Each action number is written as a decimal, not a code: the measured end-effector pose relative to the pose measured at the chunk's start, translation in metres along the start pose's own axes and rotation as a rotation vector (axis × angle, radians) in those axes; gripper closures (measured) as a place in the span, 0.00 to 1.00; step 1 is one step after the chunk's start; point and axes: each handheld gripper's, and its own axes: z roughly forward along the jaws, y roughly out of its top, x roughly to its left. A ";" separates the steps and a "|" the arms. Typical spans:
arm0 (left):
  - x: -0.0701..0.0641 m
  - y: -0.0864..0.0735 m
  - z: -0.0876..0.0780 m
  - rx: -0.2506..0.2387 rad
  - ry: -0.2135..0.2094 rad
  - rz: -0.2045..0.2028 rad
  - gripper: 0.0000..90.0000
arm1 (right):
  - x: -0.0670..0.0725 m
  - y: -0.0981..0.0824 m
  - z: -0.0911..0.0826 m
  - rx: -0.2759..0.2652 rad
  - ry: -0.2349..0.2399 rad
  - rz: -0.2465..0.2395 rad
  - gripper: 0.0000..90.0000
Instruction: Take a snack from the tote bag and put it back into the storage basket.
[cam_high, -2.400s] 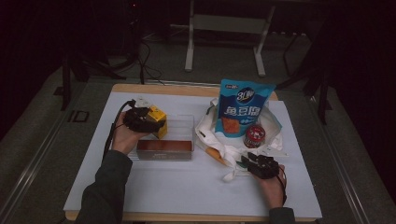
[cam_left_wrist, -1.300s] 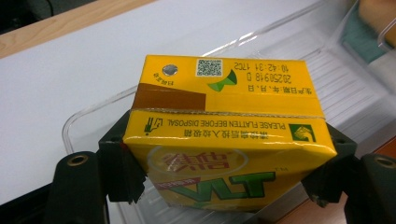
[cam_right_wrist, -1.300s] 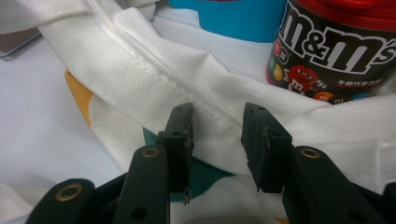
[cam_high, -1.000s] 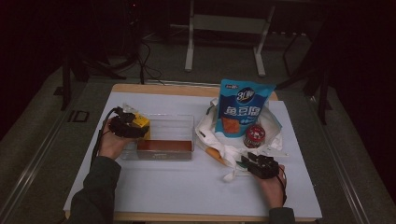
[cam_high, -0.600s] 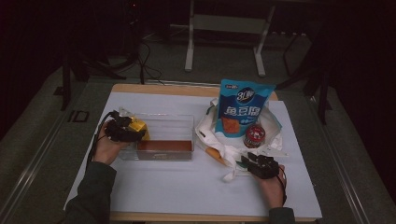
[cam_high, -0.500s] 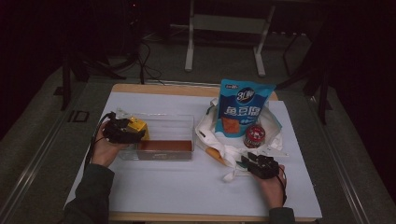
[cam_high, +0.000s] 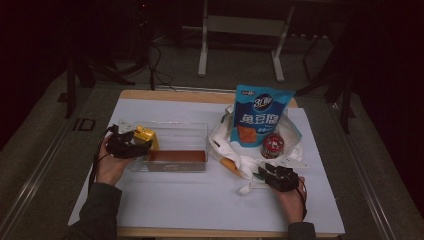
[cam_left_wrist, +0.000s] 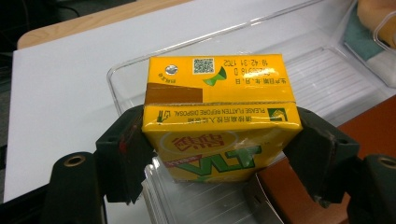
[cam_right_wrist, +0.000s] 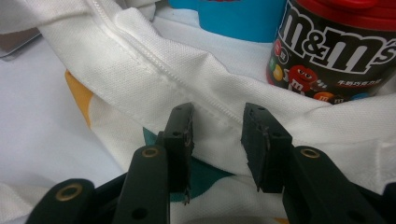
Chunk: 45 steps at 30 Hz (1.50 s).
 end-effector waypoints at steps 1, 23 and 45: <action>0.000 0.000 0.000 0.000 0.003 -0.006 0.30 | 0.000 0.000 0.000 0.000 0.000 0.000 0.71; -0.001 -0.003 -0.023 0.033 0.033 -0.080 0.38 | 0.000 0.000 0.000 -0.001 0.000 -0.001 0.70; 0.004 0.002 -0.039 -0.030 -0.003 -0.037 0.35 | 0.000 0.000 0.000 -0.002 0.002 0.000 0.70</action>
